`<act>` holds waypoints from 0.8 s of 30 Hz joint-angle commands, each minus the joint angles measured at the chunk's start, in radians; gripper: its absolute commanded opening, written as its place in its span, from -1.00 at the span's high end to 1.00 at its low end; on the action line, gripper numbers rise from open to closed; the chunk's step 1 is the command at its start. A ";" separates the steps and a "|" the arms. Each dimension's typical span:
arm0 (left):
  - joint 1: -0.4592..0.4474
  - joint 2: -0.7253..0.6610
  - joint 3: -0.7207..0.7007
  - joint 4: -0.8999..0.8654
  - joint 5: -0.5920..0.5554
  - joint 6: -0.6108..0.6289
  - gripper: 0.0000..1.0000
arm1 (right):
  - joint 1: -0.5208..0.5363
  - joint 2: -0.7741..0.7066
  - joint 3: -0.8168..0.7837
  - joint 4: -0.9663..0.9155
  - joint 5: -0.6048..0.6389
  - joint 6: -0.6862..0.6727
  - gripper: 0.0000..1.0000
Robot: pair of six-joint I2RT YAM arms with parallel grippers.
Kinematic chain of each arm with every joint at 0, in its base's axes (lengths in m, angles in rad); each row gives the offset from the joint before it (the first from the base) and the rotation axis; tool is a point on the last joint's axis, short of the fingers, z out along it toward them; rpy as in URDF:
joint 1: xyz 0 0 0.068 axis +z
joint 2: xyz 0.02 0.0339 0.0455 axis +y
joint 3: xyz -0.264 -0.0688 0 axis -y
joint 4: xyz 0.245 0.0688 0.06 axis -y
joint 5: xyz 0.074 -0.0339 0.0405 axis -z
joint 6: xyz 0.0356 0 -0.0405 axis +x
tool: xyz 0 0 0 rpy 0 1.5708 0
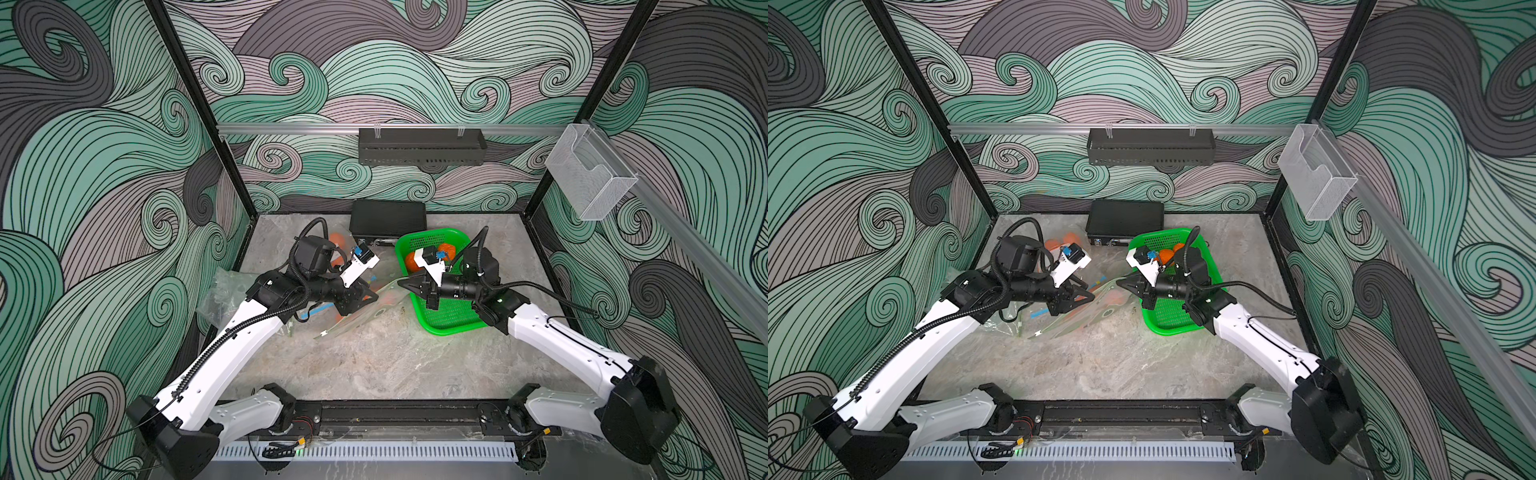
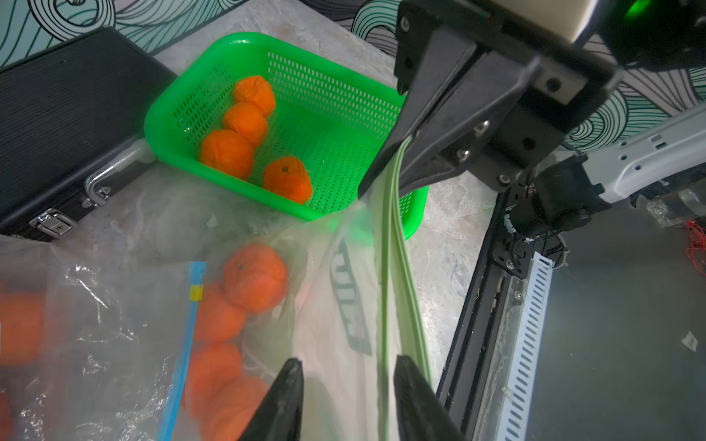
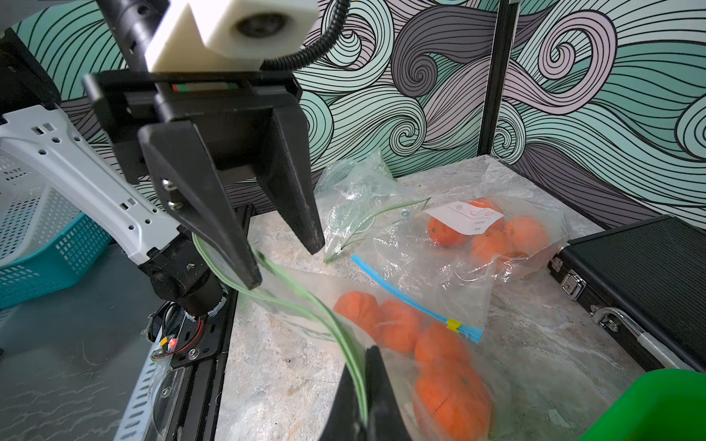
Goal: Open the zip-top bag and take out the orange
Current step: Pick up the zipper food storage bag at the center of the board.
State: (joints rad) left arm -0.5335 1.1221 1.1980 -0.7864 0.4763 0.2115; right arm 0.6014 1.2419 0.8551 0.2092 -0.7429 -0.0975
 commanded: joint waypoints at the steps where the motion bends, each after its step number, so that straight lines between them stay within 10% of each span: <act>1: 0.000 -0.010 -0.010 -0.023 -0.016 0.016 0.29 | 0.004 -0.013 -0.006 0.001 -0.009 -0.008 1.00; 5: 0.000 -0.025 -0.035 -0.026 -0.035 0.001 0.90 | 0.004 -0.014 -0.008 0.002 -0.004 -0.006 1.00; 9: 0.001 -0.073 0.017 0.014 -0.218 -0.139 1.00 | 0.003 -0.025 -0.013 0.016 0.040 0.013 0.05; 12: 0.001 -0.105 0.118 -0.014 -0.227 -0.207 1.00 | 0.003 -0.055 -0.019 0.020 0.090 0.024 -0.26; 19: 0.004 -0.063 0.464 -0.264 -0.356 -0.356 1.00 | 0.001 -0.159 -0.057 0.045 0.230 0.022 -0.38; 24: 0.004 0.011 0.691 -0.395 -0.698 -0.326 1.00 | -0.004 -0.167 -0.067 0.048 0.238 0.025 -0.36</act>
State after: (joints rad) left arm -0.5335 1.0889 1.7943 -1.0584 0.0387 -0.0956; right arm 0.6010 1.0744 0.8051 0.2386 -0.5419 -0.0849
